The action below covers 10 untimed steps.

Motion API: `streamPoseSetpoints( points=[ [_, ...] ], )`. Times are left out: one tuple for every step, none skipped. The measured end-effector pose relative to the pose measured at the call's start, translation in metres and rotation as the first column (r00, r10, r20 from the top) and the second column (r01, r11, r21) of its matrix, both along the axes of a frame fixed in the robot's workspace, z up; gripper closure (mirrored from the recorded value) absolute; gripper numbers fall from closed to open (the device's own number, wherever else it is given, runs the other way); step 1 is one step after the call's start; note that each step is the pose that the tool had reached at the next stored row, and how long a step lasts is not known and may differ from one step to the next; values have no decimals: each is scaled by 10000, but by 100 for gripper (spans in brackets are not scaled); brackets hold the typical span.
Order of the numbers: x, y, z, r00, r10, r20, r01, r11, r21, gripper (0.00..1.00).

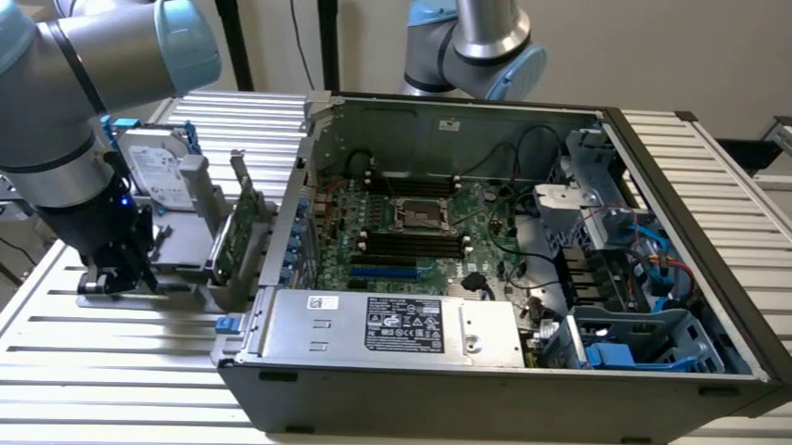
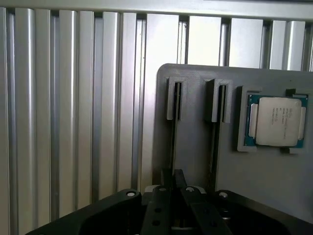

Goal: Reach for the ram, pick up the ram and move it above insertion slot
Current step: 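Pick up the ram and move it above insertion slot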

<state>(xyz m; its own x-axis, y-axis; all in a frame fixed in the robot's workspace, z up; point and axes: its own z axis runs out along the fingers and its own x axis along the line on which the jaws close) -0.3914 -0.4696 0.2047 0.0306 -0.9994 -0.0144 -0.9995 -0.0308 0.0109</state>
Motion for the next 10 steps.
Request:
streamPoseSetpoints(
  points=[
    [0, 0, 23, 10000, 0, -7, 0, 10000, 1, 87],
    [0, 0, 54, 10000, 0, -17, 0, 10000, 0, 87],
    [0, 0, 92, 10000, 0, -27, 0, 10000, -1, 87],
    [0, 0, 134, 10000, 0, -34, 0, 10000, 0, 87],
    [0, 0, 178, 10000, 0, -42, 0, 10000, 0, 87],
    [0, 0, 222, 10000, -1, -51, 0, 10000, -1, 87],
    [1, 0, 267, 10000, 0, -56, 0, 10000, 0, 87],
    [1, 0, 312, 10000, -1, -63, 1, 10000, 1, 87],
    [2, 0, 357, 10000, 0, -71, 0, 10000, 0, 87],
    [3, 0, 402, 10000, 0, -77, 0, 10000, 0, 87]
  ],
)
